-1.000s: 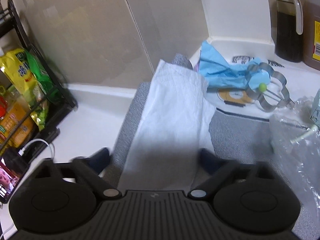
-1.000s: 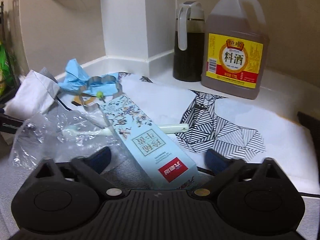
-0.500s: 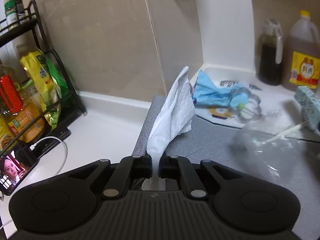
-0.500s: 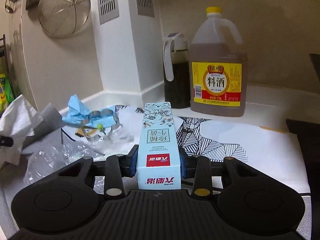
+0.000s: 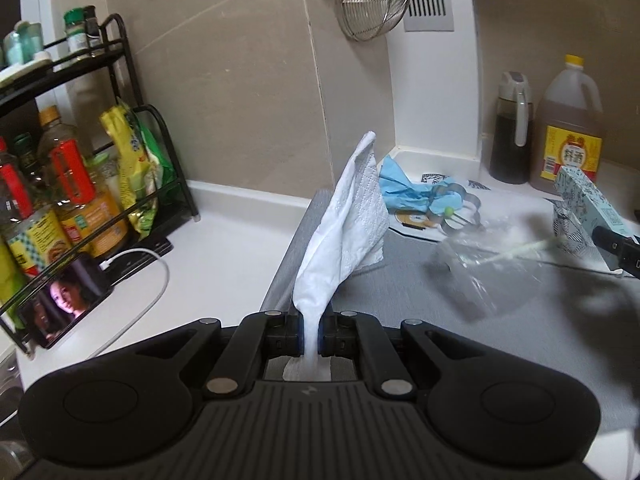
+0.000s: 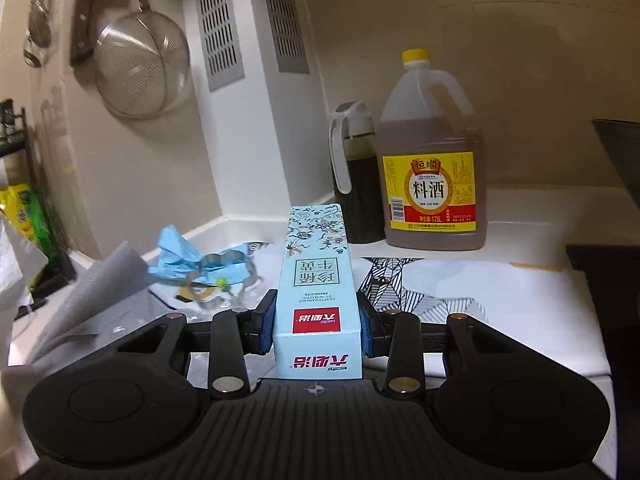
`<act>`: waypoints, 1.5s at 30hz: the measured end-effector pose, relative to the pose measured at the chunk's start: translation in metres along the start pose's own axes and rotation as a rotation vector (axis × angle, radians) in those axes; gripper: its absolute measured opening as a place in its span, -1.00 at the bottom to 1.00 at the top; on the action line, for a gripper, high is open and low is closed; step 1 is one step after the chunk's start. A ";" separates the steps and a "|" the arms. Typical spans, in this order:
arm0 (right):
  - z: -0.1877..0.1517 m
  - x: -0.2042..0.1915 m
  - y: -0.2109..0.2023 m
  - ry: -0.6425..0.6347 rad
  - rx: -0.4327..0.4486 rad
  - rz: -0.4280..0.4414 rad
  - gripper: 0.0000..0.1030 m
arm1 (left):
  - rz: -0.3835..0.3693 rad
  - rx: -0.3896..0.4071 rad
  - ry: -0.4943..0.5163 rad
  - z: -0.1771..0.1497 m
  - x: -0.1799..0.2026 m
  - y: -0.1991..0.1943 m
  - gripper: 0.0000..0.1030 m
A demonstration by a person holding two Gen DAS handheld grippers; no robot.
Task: Collect trash
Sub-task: 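Grasp the white tissue with the left tool while the right tool grasps the printed box, then carry the white tissue and printed box down toward the trash bin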
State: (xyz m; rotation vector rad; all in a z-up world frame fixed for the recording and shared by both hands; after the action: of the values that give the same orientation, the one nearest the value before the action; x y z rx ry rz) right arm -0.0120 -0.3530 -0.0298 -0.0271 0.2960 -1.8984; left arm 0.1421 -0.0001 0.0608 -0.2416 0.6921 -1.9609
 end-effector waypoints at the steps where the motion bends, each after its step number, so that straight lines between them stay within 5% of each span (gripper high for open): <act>1: -0.001 0.000 -0.010 -0.008 0.009 0.002 -0.20 | -0.001 0.000 0.002 -0.003 0.000 -0.006 -0.88; 22: -0.009 -0.016 -0.197 -0.125 0.080 0.172 -0.20 | -0.047 0.089 -0.023 -0.072 0.003 -0.144 -0.88; 45: -0.113 -0.071 -0.282 -0.322 -0.162 0.382 -0.19 | 0.015 -0.046 -0.158 -0.231 -0.019 -0.222 -0.88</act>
State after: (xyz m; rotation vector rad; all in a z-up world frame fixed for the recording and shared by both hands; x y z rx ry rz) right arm -0.2669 -0.1770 -0.0688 -0.3577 0.2156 -1.4597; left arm -0.1195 0.1748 0.0001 -0.4135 0.6341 -1.8904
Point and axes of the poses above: each gripper's, at about its wrist camera, not at the fingertips, and y roughly the way its jaws point, x to its right, z to its top, the point moved 5 cm from there along y, roughly the way its jaws point, and after that the axes turned 7 degrees about -z, right-handed, at the moved point
